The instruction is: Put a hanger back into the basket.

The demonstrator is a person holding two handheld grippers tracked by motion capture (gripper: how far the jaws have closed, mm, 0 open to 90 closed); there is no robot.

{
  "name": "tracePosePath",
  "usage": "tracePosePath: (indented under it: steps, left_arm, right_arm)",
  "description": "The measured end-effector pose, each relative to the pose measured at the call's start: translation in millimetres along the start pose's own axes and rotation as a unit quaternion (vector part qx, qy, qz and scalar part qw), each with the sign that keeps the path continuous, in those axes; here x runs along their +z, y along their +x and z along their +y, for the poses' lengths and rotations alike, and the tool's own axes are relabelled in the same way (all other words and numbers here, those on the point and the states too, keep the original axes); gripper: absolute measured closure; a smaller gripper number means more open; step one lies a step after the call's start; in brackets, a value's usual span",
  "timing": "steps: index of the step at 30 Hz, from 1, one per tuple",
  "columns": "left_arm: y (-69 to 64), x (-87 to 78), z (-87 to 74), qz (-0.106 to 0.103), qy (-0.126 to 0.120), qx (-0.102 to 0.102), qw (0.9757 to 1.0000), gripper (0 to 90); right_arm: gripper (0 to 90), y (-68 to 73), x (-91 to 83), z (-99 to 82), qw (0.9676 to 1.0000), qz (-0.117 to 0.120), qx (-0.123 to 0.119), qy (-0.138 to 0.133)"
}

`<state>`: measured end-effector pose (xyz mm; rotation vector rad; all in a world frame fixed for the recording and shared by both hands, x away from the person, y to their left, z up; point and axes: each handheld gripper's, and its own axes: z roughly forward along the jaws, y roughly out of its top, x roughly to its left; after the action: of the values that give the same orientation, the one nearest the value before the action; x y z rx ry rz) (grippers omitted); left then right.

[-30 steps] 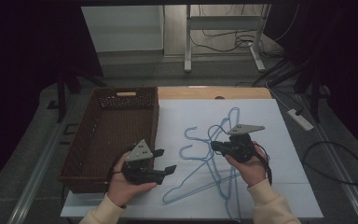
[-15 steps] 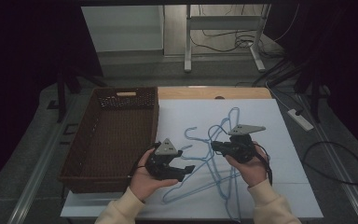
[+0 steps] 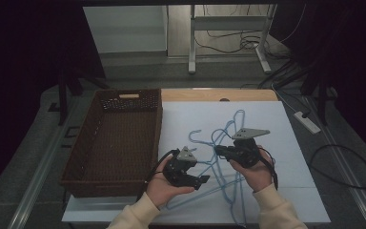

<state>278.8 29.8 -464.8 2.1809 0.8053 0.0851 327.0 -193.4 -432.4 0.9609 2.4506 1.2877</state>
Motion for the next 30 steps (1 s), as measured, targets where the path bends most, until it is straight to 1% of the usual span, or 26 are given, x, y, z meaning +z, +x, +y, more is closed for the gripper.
tracePosePath:
  steps: [3, 7, 8, 11, 13, 14, 16, 17, 18, 21, 23, 25, 26, 28, 30]
  left_arm:
    - [1.2, 7.4, 1.2, -0.003, 0.011, 0.003, 0.9999, 36.3]
    - [2.2, 16.9, 3.5, -0.005, 0.022, 0.005, 0.9997, 44.4]
    - [2.7, 19.9, 4.0, -0.005, 0.027, 0.007, 0.9996, 47.2]
    - [5.4, 27.4, 4.6, -0.002, 0.037, 0.005, 0.9993, 52.8]
    - [7.4, 31.4, 4.8, -0.005, 0.042, 0.001, 0.9991, 58.6]
    - [7.7, 32.4, 4.7, -0.007, 0.044, 0.001, 0.999, 64.3]
    - [7.5, 34.0, 4.4, -0.006, 0.051, 0.004, 0.9987, 72.9]
    - [7.0, 34.1, 4.4, -0.012, 0.051, 0.004, 0.9986, 77.7]
    - [6.6, 34.1, 4.5, -0.011, 0.049, 0.003, 0.9987, 83.0]
    - [5.0, 33.0, 5.1, -0.018, 0.044, 0.002, 0.9989, 85.2]
    - [3.2, 30.8, 5.6, -0.014, 0.036, 0.005, 0.9993, 85.5]
    - [2.1, 27.2, 6.0, -0.015, 0.023, 0.001, 0.9996, 85.7]
    - [1.9, 26.1, 6.1, -0.016, 0.02, 0.001, 0.9997, 85.8]
    - [1.1, 23.7, 6.0, -0.017, 0.013, -0.002, 0.9998, 85.8]
    - [0.1, 20.7, 6.0, -0.023, 0.005, -0.003, 0.9997, 85.8]
  right_arm:
    - [86.9, 0.2, -0.7, 0.0, 1.0, 0.002, -0.001, -0.001]
    - [86.9, -0.1, -1.0, -0.3, 1.0, 0.004, 0.0, -0.002]
    - [86.9, -0.3, -1.0, -0.4, 1.0, 0.004, -0.001, -0.003]
    - [86.9, -0.3, -1.5, -0.5, 1.0, 0.006, -0.001, -0.003]
    - [86.9, 0.2, -2.2, -0.5, 1.0, 0.008, -0.003, -0.004]
    - [86.8, 0.3, -2.7, -0.4, 0.9999, 0.009, -0.005, -0.004]
    - [86.8, 0.2, -3.5, -0.4, 0.9999, 0.011, -0.003, -0.006]
    - [86.8, 0.1, -3.9, -0.4, 0.9999, 0.012, -0.002, -0.006]
    - [86.7, -0.1, -4.5, -0.5, 0.9999, 0.011, -0.002, -0.006]
    - [86.6, -0.2, -6.2, -0.9, 0.9999, 0.012, -0.002, -0.01]
    - [86.2, 0.7, -8.1, -1.3, 0.9998, 0.008, -0.007, -0.017]
    - [85.1, 1.1, -10.9, -1.6, 0.9996, 0.007, -0.01, -0.025]
    - [81.2, 1.5, -14.7, -2.2, 0.9992, 0.01, -0.011, -0.038]
    - [72.1, 1.8, -19.8, -2.8, 0.9984, 0.013, -0.011, -0.053]
    - [62.9, 3.1, -27.6, -4.3, 0.9972, 0.006, -0.014, -0.073]
